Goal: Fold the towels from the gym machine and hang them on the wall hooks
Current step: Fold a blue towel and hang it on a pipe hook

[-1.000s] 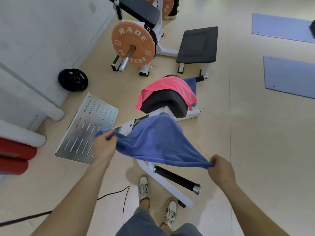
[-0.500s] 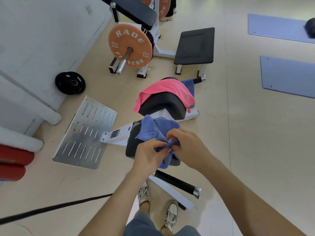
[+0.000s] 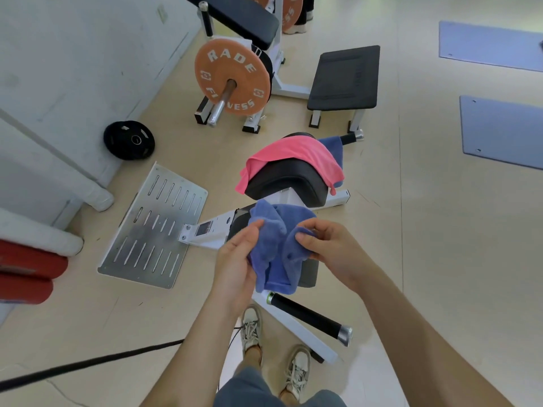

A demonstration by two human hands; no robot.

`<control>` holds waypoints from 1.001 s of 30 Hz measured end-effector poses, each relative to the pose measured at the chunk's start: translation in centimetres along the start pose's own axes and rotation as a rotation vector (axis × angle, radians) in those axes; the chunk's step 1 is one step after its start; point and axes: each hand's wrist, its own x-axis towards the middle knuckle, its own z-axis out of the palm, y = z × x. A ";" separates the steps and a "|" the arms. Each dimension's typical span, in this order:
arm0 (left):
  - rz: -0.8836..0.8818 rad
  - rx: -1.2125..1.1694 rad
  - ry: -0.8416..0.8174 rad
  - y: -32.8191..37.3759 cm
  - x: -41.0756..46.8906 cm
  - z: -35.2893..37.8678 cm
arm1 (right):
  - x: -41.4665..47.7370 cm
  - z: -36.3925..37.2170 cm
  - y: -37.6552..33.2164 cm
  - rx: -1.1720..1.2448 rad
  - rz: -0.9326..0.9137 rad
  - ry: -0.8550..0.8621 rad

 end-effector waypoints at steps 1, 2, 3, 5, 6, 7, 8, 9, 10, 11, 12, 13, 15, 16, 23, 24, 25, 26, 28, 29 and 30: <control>0.000 -0.049 -0.013 0.2 0.3 -0.1 | 0.1 0.4 0.0 -0.032 -0.010 0.003; -0.001 -0.054 -0.035 0.2 0.6 -0.1 | 0.2 0.7 -0.1 -0.052 -0.015 0.005; -0.008 -0.039 -0.064 0.2 0.7 0.0 | 0.3 1.0 -0.3 -0.066 -0.022 0.006; -0.049 -0.035 -0.130 0.0 0.7 0.4 | 0.4 1.5 -0.6 -0.069 -0.038 0.003; -0.062 -0.052 -0.167 0.0 0.5 0.6 | 0.5 1.7 -0.7 -0.083 -0.046 0.000; -0.069 -0.071 -0.197 0.1 0.3 0.9 | 0.5 1.8 -0.6 -0.112 -0.053 -0.001; -0.065 -0.071 -0.199 0.2 0.0 1.2 | 0.5 1.9 -0.6 -0.143 -0.057 -0.006; -0.054 -0.057 -0.190 0.4 -0.3 1.4 | 0.4 1.9 -0.7 -0.176 -0.061 -0.014; -0.037 -0.022 -0.173 0.5 -0.5 1.6 | 0.3 1.9 -0.8 -0.204 -0.063 -0.023; -0.025 0.019 -0.159 0.5 -0.6 1.7 | 0.3 1.9 -0.9 -0.229 -0.070 -0.029; -0.016 0.062 -0.147 0.5 -0.7 1.7 | 0.2 1.9 -1.1 -0.248 -0.077 -0.033; -0.008 0.084 -0.139 0.4 -0.6 1.7 | 0.0 1.8 -1.4 -0.262 -0.086 -0.030; 0.001 0.092 -0.117 0.4 -0.6 1.9 | 0.0 1.9 -1.6 -0.260 -0.110 0.000; 0.006 0.096 -0.103 0.4 -0.6 2.0 | 0.1 1.9 -1.6 -0.246 -0.118 0.021; 0.063 0.221 -0.086 0.2 -0.7 2.2 | 0.0 2.2 -1.3 0.092 -0.074 0.083; 0.058 0.235 -0.075 0.2 -0.7 2.2 | 0.1 2.3 -1.2 0.096 -0.075 0.090; 0.056 0.246 -0.069 0.2 -0.6 2.2 | 0.1 2.4 -1.2 0.103 -0.073 0.097; 0.061 0.257 -0.078 0.2 -0.6 2.1 | 0.2 2.5 -1.0 0.116 -0.069 0.102; 0.095 0.272 -0.114 0.5 -0.7 2.3 | 0.2 2.8 -1.0 0.177 -0.060 0.108; 0.111 0.268 -0.137 0.7 -0.8 2.3 | 0.2 2.9 -1.1 0.217 -0.053 0.112; 0.119 0.261 -0.153 0.8 -0.9 2.4 | 0.2 2.9 -1.2 0.251 -0.048 0.112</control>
